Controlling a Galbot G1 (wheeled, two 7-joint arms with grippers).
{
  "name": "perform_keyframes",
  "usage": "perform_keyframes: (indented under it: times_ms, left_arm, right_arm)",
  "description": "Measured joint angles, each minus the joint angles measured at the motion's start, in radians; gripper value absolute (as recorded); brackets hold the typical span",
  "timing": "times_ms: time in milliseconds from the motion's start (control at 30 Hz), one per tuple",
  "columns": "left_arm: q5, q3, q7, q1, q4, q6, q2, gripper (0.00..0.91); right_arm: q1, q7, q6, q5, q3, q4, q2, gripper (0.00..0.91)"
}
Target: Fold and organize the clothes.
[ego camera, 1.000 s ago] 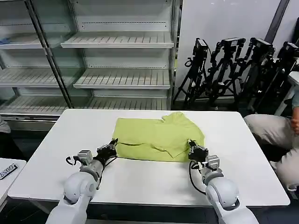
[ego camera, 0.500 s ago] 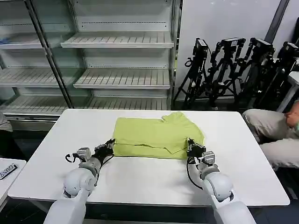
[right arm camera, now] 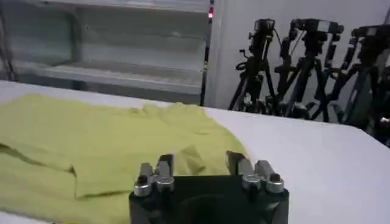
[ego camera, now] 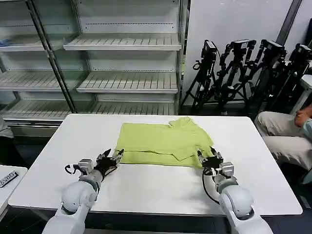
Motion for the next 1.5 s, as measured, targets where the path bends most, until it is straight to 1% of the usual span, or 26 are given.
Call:
perform_keyframes:
  times_ms: [33,67,333,700,900,1200,1400,1467,1500]
  left_arm:
    - [0.005,0.002,-0.001,0.004,-0.001,0.004,0.001,0.393]
    - [0.011,0.005,-0.005,0.007,-0.001,0.006,0.002,0.020]
    - [0.039,0.025,-0.013,0.009,0.005,0.018,-0.003,0.020]
    - [0.056,0.037,-0.013,0.026,-0.003,0.021,0.002,0.010]
    - [0.057,0.022,-0.012,0.069,-0.046,0.027,0.015,0.010]
    - [0.052,-0.047,-0.014,0.239,-0.197,0.026,0.049,0.010]
    - [0.062,-0.103,-0.026,0.376,-0.312,0.016,0.057,0.010]
    - [0.064,-0.121,-0.031,0.417,-0.346,0.017,0.062,0.030]
    - [0.066,-0.128,-0.032,0.434,-0.359,0.018,0.064,0.907]
  right_arm:
    - [-0.008,0.004,-0.006,0.005,0.004,0.006,-0.001,0.050]
    - [-0.015,0.007,-0.011,0.011,0.007,0.012,-0.003,0.000]
    - [-0.045,0.014,-0.046,0.054,0.013,0.023,-0.008,0.000]
    - [-0.093,0.009,-0.055,0.091,0.030,0.055,-0.015,0.000]
    - [-0.161,-0.005,-0.050,0.087,0.051,0.115,-0.017,0.000]
    - [-0.349,-0.028,-0.004,0.033,0.098,0.268,-0.020,0.000]
    - [-0.468,-0.029,0.026,0.004,0.121,0.358,-0.028,0.000]
    - [-0.501,-0.029,0.032,-0.003,0.125,0.383,-0.032,0.000]
    - [-0.516,-0.029,0.033,-0.006,0.127,0.393,-0.034,0.907]
